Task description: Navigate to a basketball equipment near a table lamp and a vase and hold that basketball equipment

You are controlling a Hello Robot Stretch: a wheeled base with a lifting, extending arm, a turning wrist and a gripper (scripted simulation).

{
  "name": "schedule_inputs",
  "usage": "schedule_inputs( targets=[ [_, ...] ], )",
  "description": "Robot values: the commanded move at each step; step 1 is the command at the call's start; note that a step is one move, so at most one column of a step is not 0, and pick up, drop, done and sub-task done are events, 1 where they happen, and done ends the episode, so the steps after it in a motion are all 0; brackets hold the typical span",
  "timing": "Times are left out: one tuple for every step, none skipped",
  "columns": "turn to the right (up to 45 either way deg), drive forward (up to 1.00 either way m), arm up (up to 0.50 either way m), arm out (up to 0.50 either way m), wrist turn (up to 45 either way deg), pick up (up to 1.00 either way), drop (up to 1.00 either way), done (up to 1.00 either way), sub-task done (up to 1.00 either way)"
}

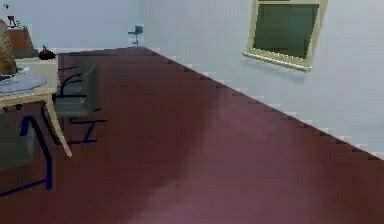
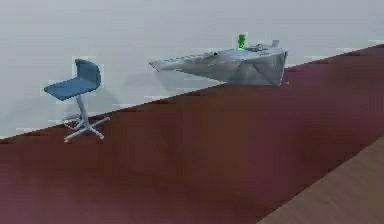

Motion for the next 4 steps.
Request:
schedule_inputs(
  targets=[
    [45.0,0.00,0.00,0.00,0.0,0.00,0.00,0.00,0.00],
    [45.0,0.00,0.00,0.00,0.0,0.00,0.00,0.00,0.00],
    [45.0,0.00,0.00,0.00,0.0,0.00,0.00,0.00,0.00],
    [18.0,0.00,0.00,0.00,0.0,0.00,0.00,0.00,0.00]
  ],
)
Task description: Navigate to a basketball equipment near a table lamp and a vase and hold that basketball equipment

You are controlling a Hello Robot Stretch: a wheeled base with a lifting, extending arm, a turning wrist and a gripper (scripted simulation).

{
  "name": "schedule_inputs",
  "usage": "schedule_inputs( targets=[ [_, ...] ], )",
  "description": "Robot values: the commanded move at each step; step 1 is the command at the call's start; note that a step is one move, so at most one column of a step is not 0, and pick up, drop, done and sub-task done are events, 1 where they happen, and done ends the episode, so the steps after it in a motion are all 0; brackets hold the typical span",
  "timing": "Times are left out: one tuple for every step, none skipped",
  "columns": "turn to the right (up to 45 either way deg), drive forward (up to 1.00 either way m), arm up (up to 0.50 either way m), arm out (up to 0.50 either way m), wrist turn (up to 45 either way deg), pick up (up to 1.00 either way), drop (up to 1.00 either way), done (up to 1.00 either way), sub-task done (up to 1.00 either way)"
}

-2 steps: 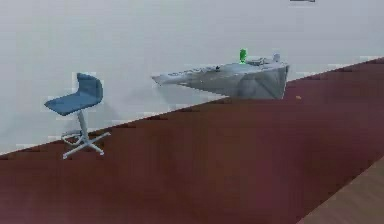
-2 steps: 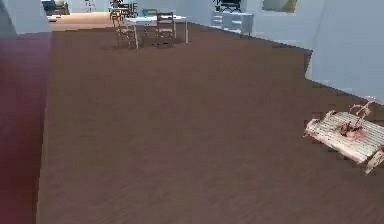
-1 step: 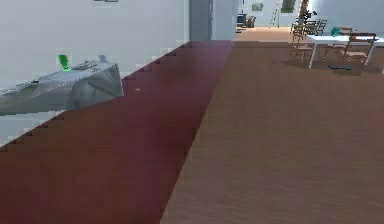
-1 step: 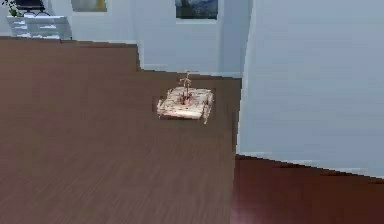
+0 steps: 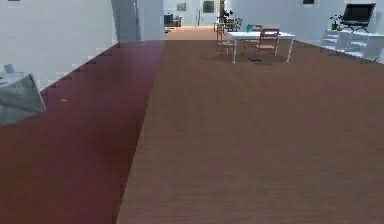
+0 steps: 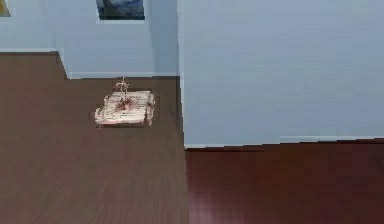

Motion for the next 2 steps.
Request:
schedule_inputs(
  targets=[
    [0.0,1.00,0.00,0.00,0.0,0.00,0.00,0.00,0.00],
    [0.0,1.00,0.00,0.00,0.0,0.00,0.00,0.00,0.00]
  ],
)
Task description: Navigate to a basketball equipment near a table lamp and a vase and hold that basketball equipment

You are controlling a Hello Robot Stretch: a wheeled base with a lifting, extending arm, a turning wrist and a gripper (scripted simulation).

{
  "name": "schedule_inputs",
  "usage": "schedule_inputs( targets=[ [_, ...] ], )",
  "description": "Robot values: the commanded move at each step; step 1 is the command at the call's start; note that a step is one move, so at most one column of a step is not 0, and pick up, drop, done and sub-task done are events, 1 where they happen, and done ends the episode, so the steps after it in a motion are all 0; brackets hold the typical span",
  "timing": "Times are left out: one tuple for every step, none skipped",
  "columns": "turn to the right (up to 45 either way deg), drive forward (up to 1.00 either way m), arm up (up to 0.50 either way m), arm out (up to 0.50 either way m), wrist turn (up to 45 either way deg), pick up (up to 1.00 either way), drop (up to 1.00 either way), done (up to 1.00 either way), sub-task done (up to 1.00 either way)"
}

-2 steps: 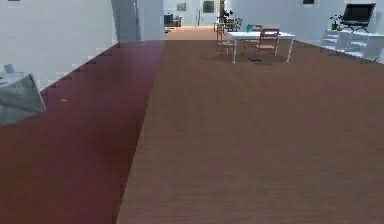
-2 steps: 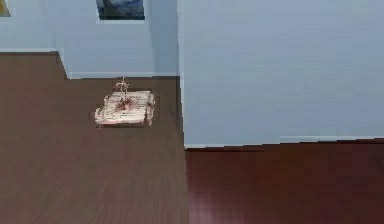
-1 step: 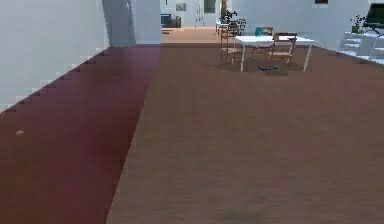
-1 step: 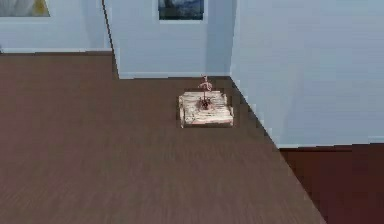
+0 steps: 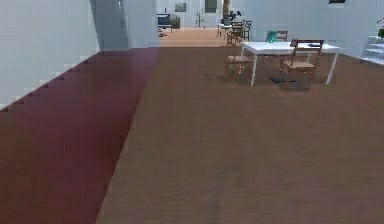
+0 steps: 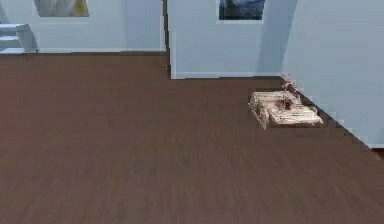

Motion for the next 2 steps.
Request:
schedule_inputs(
  targets=[
    [0.0,1.00,0.00,0.00,0.0,0.00,0.00,0.00,0.00],
    [0.0,1.00,0.00,0.00,0.0,0.00,0.00,0.00,0.00]
  ],
)
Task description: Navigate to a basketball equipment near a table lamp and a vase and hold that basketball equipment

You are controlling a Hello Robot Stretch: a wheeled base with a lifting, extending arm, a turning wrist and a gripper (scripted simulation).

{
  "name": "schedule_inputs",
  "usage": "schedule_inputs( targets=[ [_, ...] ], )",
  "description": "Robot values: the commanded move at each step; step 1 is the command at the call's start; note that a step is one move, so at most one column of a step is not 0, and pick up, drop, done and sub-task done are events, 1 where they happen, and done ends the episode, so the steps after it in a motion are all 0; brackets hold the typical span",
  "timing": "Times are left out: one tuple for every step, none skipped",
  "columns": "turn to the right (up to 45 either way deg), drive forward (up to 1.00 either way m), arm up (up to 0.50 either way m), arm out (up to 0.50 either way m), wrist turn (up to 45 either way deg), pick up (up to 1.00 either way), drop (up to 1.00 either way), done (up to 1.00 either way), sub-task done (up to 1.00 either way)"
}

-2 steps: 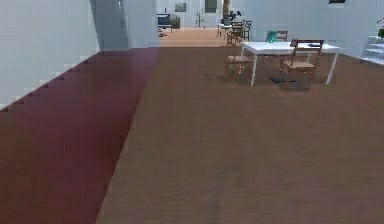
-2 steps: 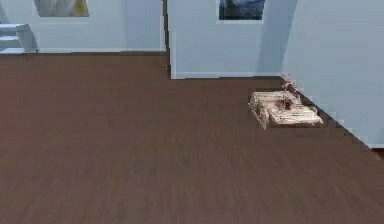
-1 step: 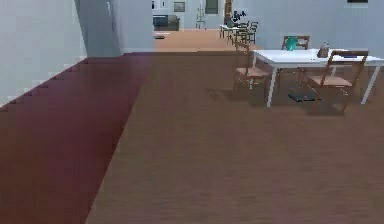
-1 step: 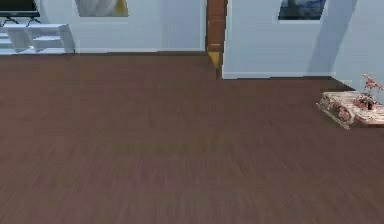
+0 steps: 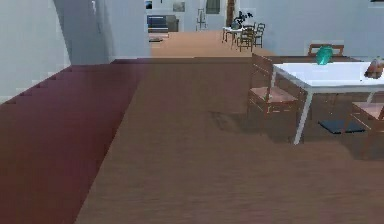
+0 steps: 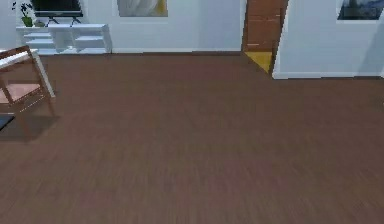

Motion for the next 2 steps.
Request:
schedule_inputs(
  targets=[
    [3.0,0.00,0.00,0.00,0.0,0.00,0.00,0.00,0.00],
    [0.0,1.00,0.00,0.00,0.0,0.00,0.00,0.00,0.00]
  ],
)
